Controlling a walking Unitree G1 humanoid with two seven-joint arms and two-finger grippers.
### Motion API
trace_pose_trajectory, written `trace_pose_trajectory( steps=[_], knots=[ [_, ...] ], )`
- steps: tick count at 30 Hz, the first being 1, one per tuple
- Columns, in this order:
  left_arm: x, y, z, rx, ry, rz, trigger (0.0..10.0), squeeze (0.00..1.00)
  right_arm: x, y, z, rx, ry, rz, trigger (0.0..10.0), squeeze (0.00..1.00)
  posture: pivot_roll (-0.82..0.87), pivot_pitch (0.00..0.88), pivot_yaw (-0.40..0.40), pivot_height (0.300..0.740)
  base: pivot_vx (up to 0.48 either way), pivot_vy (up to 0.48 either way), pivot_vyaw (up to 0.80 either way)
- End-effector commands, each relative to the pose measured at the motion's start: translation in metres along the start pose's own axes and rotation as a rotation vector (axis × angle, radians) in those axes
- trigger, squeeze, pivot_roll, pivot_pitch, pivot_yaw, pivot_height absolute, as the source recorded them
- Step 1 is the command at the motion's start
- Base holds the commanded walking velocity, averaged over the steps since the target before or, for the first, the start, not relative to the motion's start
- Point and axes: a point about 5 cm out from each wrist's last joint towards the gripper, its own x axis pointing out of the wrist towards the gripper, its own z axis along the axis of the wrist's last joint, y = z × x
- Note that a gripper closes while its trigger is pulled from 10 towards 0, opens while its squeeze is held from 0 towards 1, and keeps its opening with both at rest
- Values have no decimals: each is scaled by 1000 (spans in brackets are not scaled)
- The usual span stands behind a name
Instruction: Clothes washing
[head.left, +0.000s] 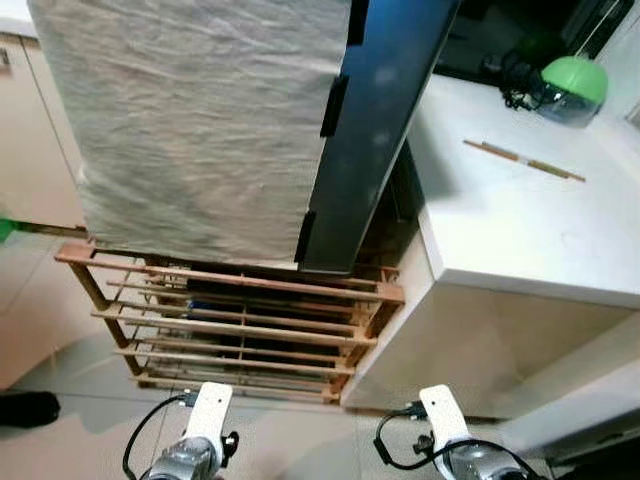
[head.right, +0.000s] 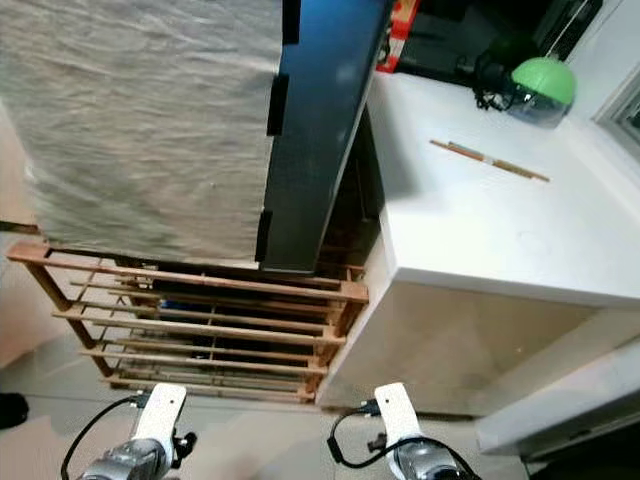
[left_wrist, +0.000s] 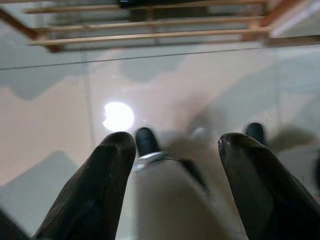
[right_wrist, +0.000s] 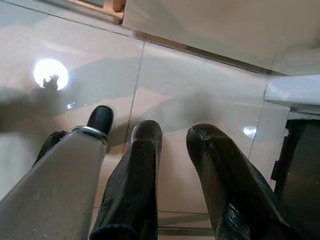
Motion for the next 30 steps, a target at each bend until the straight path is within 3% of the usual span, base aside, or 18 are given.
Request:
trace_pose_trajectory(
  steps=[1,2,4,6,8,11,12,13,14,21,23,24,26,27,28,29,30],
  knots=[
    [-1,8,13,-18,-86,64,10000,0,-2,-13,8,39,-52,-8,10000,0,99,0,-205,740,0,0,0],
    [-1,8,13,-18,-86,64,10000,0,-2,-13,8,39,-52,-8,10000,0,99,0,-205,740,0,0,0],
    [-4,27,34,-72,-222,131,10000,0,-4,-14,24,64,-150,82,10000,0,102,0,-212,740,0,0,0],
    [-9,40,51,-84,-337,142,10000,0,-9,-13,42,12,-249,189,10000,0,102,0,-212,740,0,0,0],
    [-11,42,56,-78,-382,125,10000,0,-12,-12,48,-11,-283,240,10000,0,98,0,-205,740,0,0,0],
    [-24,44,75,19,-561,77,10000,0,-33,-19,68,-90,-431,403,10000,0,86,0,-184,740,0,0,0],
    [-34,45,84,62,-656,72,10000,0,-50,-26,77,-121,-509,456,10000,0,85,0,-181,740,0,0,0],
    [-34,45,84,62,-656,72,10000,0,-50,-26,77,-121,-509,456,10000,0,85,0,-181,740,0,0,0],
    [-44,47,93,100,-730,86,10000,0,-67,-33,84,-136,-572,482,10000,0,84,0,-178,740,0,0,0],
    [-93,57,135,155,-980,166,10000,0,-123,-44,101,-170,-764,497,10000,0,79,0,-159,740,0,0,0],
    [-114,59,150,183,-1071,192,10000,0,-140,-43,104,-160,-811,504,10000,0,74,0,-149,740,0,0,0],
    [-137,59,167,195,-1166,219,10000,0,-157,-45,109,-129,-878,458,10000,0,70,0,-140,740,0,0,0],
    [-144,59,172,193,-1188,221,10000,0,-162,-46,110,-112,-898,441,10000,0,70,0,-140,740,0,0,0],
    [-165,52,187,131,-1258,144,10000,0,-179,-52,120,11,-1003,390,10000,0,57,0,-114,740,0,0,0],
    [-165,52,187,131,-1258,144,10000,0,-179,-52,120,11,-1003,390,10000,0,57,0,-114,740,0,0,0],
    [-181,41,199,73,-1287,55,10000,0,-192,-62,130,106,-1082,259,10000,0,47,0,-98,740,0,0,0],
    [-185,38,203,54,-1279,70,10000,0,-195,-67,133,141,-1094,202,10000,0,44,0,-94,740,0,0,0]
  ],
)
